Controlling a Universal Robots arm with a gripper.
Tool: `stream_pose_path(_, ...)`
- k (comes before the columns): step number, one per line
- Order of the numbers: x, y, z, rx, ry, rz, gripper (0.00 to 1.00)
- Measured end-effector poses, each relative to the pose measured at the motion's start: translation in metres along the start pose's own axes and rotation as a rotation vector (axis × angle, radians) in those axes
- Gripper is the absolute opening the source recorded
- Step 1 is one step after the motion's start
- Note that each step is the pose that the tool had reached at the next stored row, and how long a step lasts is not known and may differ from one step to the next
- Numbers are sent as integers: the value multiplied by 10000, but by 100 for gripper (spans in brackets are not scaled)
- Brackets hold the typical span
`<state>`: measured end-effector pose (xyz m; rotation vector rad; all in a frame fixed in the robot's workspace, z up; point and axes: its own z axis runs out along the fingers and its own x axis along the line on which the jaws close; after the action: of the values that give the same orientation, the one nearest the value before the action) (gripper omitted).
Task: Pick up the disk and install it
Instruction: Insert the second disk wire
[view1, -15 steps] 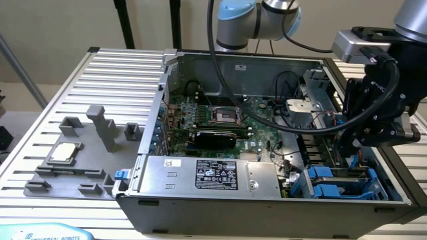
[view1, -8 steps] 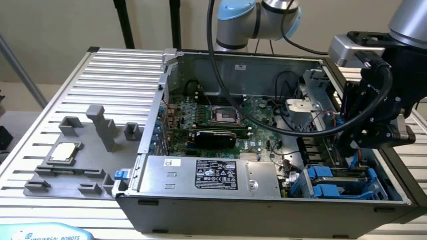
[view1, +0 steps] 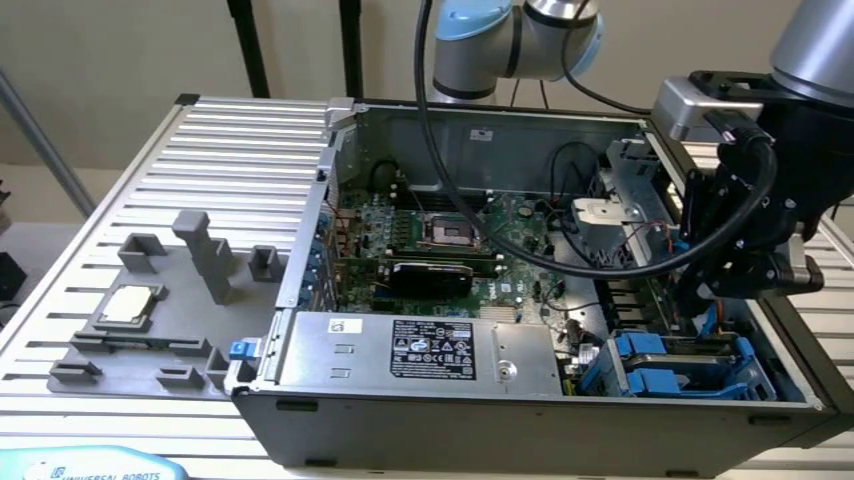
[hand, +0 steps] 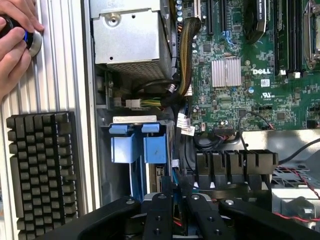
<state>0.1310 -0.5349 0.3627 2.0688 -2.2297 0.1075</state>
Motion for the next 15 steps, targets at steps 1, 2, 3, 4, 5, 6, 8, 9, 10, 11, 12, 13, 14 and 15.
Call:
stream_pose_path(1,-1,2,2,6,8,1,16)
stream_pose_path(2,0,5,2,15,10,4,16)
stream_pose_path(3,0,13,2,30,9,5,16)
stream_pose_path(4,0,23,2,48,9,5,16)
stream_pose_path(5,1,34,3,66,6,6,16)
stream_pose_path(6,2,43,4,81,4,7,16)
stream_pose_path(8,9,48,10,109,3,11,16)
stream_pose_path(9,16,47,17,117,0,10,16)
stream_pose_path(10,29,46,26,122,-9,10,16)
stream_pose_path(11,47,45,37,124,-25,11,16)
stream_pose_path(12,70,43,50,124,-46,12,16)
stream_pose_path(13,96,41,63,123,-73,11,16)
stream_pose_path(14,123,39,76,121,-104,12,16)
stream_pose_path(15,147,37,86,119,-140,12,16)
